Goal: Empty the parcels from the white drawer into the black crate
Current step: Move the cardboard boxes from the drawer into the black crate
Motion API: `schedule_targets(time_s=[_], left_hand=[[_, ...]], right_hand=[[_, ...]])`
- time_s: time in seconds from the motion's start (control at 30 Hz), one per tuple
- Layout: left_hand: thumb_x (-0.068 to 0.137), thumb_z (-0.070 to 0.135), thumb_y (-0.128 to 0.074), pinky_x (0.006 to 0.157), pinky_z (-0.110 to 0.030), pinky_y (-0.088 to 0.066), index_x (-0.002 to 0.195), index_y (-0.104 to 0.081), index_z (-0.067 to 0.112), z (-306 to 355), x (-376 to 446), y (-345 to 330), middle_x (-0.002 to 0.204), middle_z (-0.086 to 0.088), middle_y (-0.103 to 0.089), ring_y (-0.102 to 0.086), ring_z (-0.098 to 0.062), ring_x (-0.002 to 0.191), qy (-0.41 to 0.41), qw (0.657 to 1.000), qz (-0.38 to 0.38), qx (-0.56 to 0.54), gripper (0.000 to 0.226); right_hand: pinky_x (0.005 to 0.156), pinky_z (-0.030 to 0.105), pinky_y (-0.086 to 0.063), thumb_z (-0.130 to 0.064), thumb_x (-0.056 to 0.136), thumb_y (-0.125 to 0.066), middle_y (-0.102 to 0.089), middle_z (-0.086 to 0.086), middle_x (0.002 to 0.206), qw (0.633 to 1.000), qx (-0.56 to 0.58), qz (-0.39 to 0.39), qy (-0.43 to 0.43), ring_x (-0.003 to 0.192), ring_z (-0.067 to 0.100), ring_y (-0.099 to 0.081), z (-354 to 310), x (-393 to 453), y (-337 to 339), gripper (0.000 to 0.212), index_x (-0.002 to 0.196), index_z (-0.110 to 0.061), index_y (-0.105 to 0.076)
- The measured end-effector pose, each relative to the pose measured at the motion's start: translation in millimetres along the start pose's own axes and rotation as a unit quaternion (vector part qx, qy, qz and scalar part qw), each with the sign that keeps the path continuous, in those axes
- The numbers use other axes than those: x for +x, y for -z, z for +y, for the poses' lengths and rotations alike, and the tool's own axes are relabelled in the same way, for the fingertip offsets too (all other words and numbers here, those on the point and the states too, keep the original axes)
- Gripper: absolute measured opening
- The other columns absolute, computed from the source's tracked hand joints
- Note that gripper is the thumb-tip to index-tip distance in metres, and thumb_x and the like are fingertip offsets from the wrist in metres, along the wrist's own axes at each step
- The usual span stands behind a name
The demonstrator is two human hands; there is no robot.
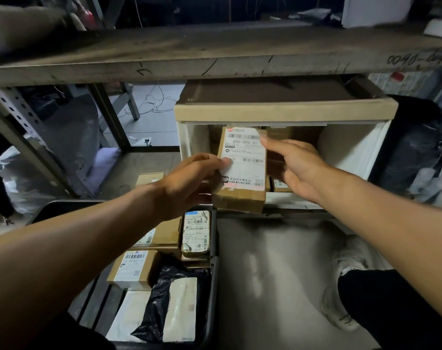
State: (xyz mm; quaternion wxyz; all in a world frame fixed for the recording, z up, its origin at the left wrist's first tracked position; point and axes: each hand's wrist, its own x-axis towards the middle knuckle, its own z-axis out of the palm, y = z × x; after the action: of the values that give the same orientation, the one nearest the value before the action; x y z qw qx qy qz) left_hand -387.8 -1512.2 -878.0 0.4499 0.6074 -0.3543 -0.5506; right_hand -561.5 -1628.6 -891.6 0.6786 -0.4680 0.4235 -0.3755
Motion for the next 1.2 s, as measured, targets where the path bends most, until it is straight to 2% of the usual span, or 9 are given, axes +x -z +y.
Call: schedule_targets(time_s=[0.07, 0.3, 0.4, 0.5, 0.6, 0.77, 0.93, 1.07, 1.2], left_hand=[[0.097, 0.029, -0.059, 0.083, -0.042, -0.062, 0.123, -0.050, 0.008, -3, -5, 4, 0.098, -0.009, -0.076, -0.073, -0.026, 0.097, -0.005, 1.000, 0.018, -0.017, 0.035], [0.098, 0.021, -0.058, 0.064, -0.030, -0.059, 0.123, -0.058, 0.012, -12, -30, 49, 0.109, -0.013, -0.071, -0.075, -0.021, 0.085, 0.018, 0.997, 0.071, 0.019, 0.027], [0.099, 0.021, -0.057, 0.067, -0.031, -0.059, 0.121, -0.061, 0.012, -29, -33, 62, 0.112, -0.014, -0.072, -0.073, -0.023, 0.090, 0.034, 0.996, 0.087, 0.007, 0.025], [0.099, 0.019, -0.057, 0.077, -0.039, -0.060, 0.119, -0.061, 0.014, -51, -31, 65, 0.112, -0.014, -0.072, -0.071, -0.027, 0.099, 0.056, 0.992, 0.113, -0.015, 0.021], [0.098, 0.016, -0.059, 0.087, -0.047, -0.059, 0.118, -0.060, 0.014, -76, -29, 63, 0.113, -0.012, -0.070, -0.069, -0.030, 0.103, 0.084, 0.988, 0.126, -0.029, 0.020], [0.097, 0.016, -0.062, 0.089, -0.047, -0.059, 0.123, -0.059, 0.013, -116, -21, 67, 0.115, -0.010, -0.069, -0.068, -0.031, 0.102, 0.130, 0.981, 0.143, -0.029, 0.027], [0.096, 0.018, -0.063, 0.087, -0.047, -0.060, 0.128, -0.055, 0.013, -153, 1, 84, 0.113, -0.010, -0.069, -0.068, -0.030, 0.098, 0.173, 0.971, 0.166, -0.020, 0.033], [0.098, 0.017, -0.060, 0.083, -0.045, -0.061, 0.128, -0.056, 0.016, -168, 22, 87, 0.115, -0.009, -0.068, -0.068, -0.029, 0.099, 0.157, 0.968, 0.197, -0.007, 0.030], [0.101, 0.019, -0.054, 0.080, -0.042, -0.062, 0.121, -0.060, 0.024, -177, 39, 83, 0.117, -0.002, -0.068, -0.067, -0.025, 0.101, 0.095, 0.974, 0.176, 0.108, 0.021]], right_hand=[[0.082, 0.042, -0.061, -0.020, 0.091, -0.073, -0.079, 0.010, 0.098, 1.000, -0.016, -0.018, -0.011, 0.094, 0.027, -0.075, 5, -3, -6, 0.020, 0.108, -0.009, -0.071], [0.091, 0.056, -0.057, -0.011, 0.088, -0.071, -0.077, 0.008, 0.110, 0.991, -0.058, -0.093, -0.083, 0.102, 0.026, -0.074, 35, -17, -45, 0.050, 0.136, -0.021, -0.059], [0.082, 0.048, -0.062, -0.006, 0.091, -0.065, -0.077, 0.009, 0.108, 0.982, -0.093, -0.130, -0.100, 0.099, 0.026, -0.075, 45, -23, -59, 0.049, 0.138, -0.017, -0.057], [0.085, 0.051, -0.061, -0.008, 0.088, -0.067, -0.076, 0.012, 0.111, 0.975, -0.140, -0.123, -0.122, 0.104, 0.033, -0.072, 64, -25, -68, 0.058, 0.142, -0.021, -0.052], [0.090, 0.048, -0.059, -0.006, 0.090, -0.065, -0.076, 0.013, 0.105, 0.965, -0.190, -0.124, -0.130, 0.100, 0.028, -0.072, 82, -26, -75, 0.045, 0.129, -0.026, -0.054], [0.096, 0.047, -0.056, -0.008, 0.091, -0.062, -0.077, -0.005, 0.102, 0.946, -0.246, -0.134, -0.161, 0.101, 0.019, -0.072, 124, -25, -83, 0.036, 0.123, -0.024, -0.065], [0.091, 0.030, -0.053, -0.011, 0.090, -0.066, -0.070, -0.008, 0.114, 0.927, -0.346, -0.114, -0.087, 0.103, 0.015, -0.067, 161, -18, -96, 0.041, 0.126, -0.030, -0.059], [0.098, 0.029, -0.047, -0.025, 0.093, -0.065, -0.057, -0.001, 0.139, 0.847, -0.515, -0.130, 0.021, 0.125, 0.022, -0.054, 183, -12, -99, 0.061, 0.149, -0.025, -0.042], [0.122, 0.048, -0.022, -0.057, 0.090, -0.058, -0.012, 0.009, 0.165, 0.662, -0.716, -0.212, 0.066, 0.150, 0.030, -0.013, 201, -8, -91, 0.088, 0.158, -0.020, -0.017]])
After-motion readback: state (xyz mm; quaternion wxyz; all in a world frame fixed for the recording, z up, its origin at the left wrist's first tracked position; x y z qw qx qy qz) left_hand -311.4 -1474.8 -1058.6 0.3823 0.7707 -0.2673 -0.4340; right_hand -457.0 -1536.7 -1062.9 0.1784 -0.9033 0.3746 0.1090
